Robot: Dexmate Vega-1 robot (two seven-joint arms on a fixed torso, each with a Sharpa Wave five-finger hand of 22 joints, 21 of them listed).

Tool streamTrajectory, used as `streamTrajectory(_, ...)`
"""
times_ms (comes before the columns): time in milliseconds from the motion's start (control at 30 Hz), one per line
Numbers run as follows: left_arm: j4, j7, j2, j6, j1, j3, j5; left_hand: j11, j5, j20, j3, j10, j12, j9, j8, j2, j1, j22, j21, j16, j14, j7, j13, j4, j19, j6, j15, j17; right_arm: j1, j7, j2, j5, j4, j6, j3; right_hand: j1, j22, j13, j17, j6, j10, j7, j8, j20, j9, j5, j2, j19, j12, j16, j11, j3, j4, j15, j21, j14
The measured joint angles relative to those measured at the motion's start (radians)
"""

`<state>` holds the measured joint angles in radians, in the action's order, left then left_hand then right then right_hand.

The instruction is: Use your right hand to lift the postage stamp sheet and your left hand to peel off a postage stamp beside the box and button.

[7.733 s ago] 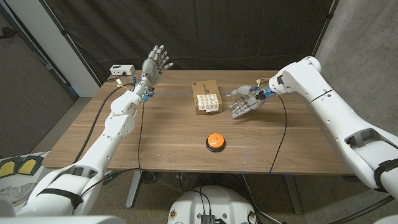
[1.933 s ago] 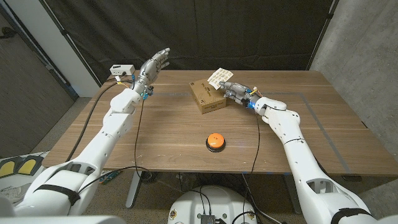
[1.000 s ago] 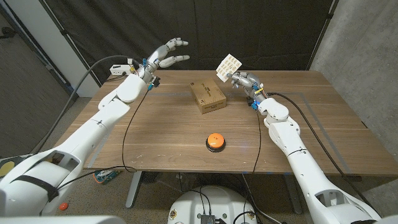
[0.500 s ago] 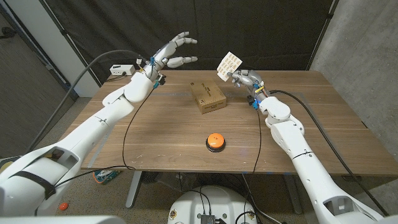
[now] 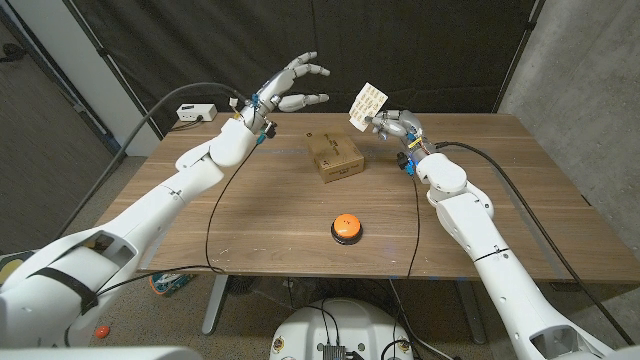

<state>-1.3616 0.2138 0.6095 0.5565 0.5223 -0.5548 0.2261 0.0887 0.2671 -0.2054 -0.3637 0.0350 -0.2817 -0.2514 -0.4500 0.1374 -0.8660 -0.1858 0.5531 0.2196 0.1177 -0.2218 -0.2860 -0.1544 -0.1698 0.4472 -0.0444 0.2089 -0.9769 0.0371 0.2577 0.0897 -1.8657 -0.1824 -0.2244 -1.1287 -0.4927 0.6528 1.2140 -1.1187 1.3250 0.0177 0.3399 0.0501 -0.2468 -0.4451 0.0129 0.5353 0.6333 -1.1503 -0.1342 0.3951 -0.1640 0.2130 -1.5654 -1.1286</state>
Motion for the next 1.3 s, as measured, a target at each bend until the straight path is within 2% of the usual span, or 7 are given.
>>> streamTrajectory(233, 0.025, -0.052, -0.02, 0.024, -0.011, -0.014, -0.035, 0.019, 0.0, 0.004, 0.004, -0.019, -0.008, -0.002, -0.016, -0.009, -0.009, 0.0, 0.0, 0.007, -0.017, 0.003, -0.005, 0.004, 0.004, 0.039, 0.016, 0.0, -0.01, 0.034, -0.002, -0.037, -0.028, -0.002, -0.016, 0.005, -0.003, 0.001, 0.006, 0.0, 0.003, 0.0, 0.0, 0.0, -0.017, -0.014, 0.005, 0.0, 0.0, 0.0, 0.003, 0.008, 0.003, -0.001, 0.0, -0.001)
streamTrajectory(333, 0.036, -0.065, -0.03, 0.03, -0.015, -0.018, -0.044, 0.019, 0.0, 0.004, 0.004, -0.019, -0.008, -0.002, -0.02, -0.013, -0.013, 0.0, -0.006, 0.008, -0.018, 0.004, -0.005, 0.004, 0.004, 0.046, 0.018, 0.001, -0.011, 0.043, -0.002, -0.052, -0.035, 0.0, -0.023, 0.005, -0.003, 0.0, 0.006, 0.0, 0.003, 0.0, -0.001, 0.0, -0.017, -0.019, 0.005, 0.0, 0.0, -0.004, 0.003, 0.015, 0.002, 0.001, 0.0, -0.003)
streamTrajectory(467, 0.048, -0.081, -0.041, 0.037, -0.02, -0.023, -0.052, 0.019, 0.0, 0.003, 0.004, -0.019, -0.008, -0.002, -0.024, -0.017, -0.025, 0.0, -0.006, 0.008, -0.018, 0.002, -0.009, 0.004, 0.012, 0.055, 0.018, 0.003, -0.011, 0.046, -0.002, -0.067, -0.042, 0.002, -0.032, 0.012, -0.006, -0.005, 0.011, 0.0, -0.003, 0.0, -0.009, 0.002, -0.05, -0.026, 0.012, 0.009, 0.0, -0.004, -0.012, 0.022, 0.0, 0.002, -0.007, -0.004)
streamTrajectory(633, 0.056, -0.099, -0.049, 0.043, -0.024, -0.026, -0.06, 0.022, 0.0, 0.009, 0.004, -0.022, -0.015, -0.002, -0.027, -0.026, -0.034, 0.0, -0.006, 0.008, -0.025, 0.002, -0.009, 0.004, 0.02, 0.069, 0.025, 0.003, -0.008, 0.046, -0.001, -0.075, -0.049, 0.003, -0.04, 0.015, -0.011, -0.001, 0.011, 0.0, -0.004, 0.0, -0.012, 0.002, -0.058, -0.034, 0.015, 0.009, 0.0, -0.008, -0.015, 0.03, 0.001, 0.003, -0.007, -0.006)
streamTrajectory(800, 0.081, -0.117, -0.069, 0.051, -0.034, -0.033, -0.071, 0.028, 0.0, 0.012, 0.004, -0.028, -0.015, -0.006, -0.039, -0.03, -0.046, 0.0, -0.006, 0.008, -0.029, 0.003, -0.009, 0.004, 0.026, 0.09, 0.029, 0.0, -0.004, 0.038, 0.004, -0.089, -0.056, 0.004, -0.047, 0.017, -0.011, -0.001, 0.011, -0.003, 0.007, 0.003, -0.016, 0.002, -0.068, -0.04, 0.017, 0.009, 0.0, -0.011, -0.004, 0.033, 0.003, 0.003, -0.007, -0.012)
streamTrajectory(1167, 0.116, -0.137, -0.098, 0.068, -0.045, -0.04, -0.083, 0.04, -0.005, 0.006, 0.007, -0.04, -0.023, -0.007, -0.053, -0.035, -0.069, 0.0, -0.013, 0.008, -0.04, 0.002, -0.014, 0.007, 0.037, 0.141, 0.032, 0.0, 0.004, 0.015, 0.013, -0.099, -0.064, 0.012, -0.058, 0.022, -0.01, 0.001, 0.015, -0.003, 0.007, 0.003, -0.021, 0.002, -0.082, -0.052, 0.023, 0.009, 0.0, -0.011, -0.004, 0.04, 0.002, 0.003, -0.006, -0.015)
streamTrajectory(1300, 0.119, -0.138, -0.104, 0.07, -0.046, -0.042, -0.082, 0.04, -0.012, 0.01, 0.007, -0.04, -0.023, -0.006, -0.059, -0.048, -0.083, 0.0, -0.013, 0.014, -0.044, -0.003, -0.018, 0.007, 0.052, 0.146, 0.036, 0.003, 0.005, 0.005, 0.017, -0.1, -0.068, 0.015, -0.063, 0.025, -0.015, 0.003, 0.015, -0.003, 0.007, 0.003, -0.022, 0.002, -0.102, -0.058, 0.025, 0.009, 0.0, -0.019, -0.004, 0.047, 0.0, 0.003, -0.006, -0.015)
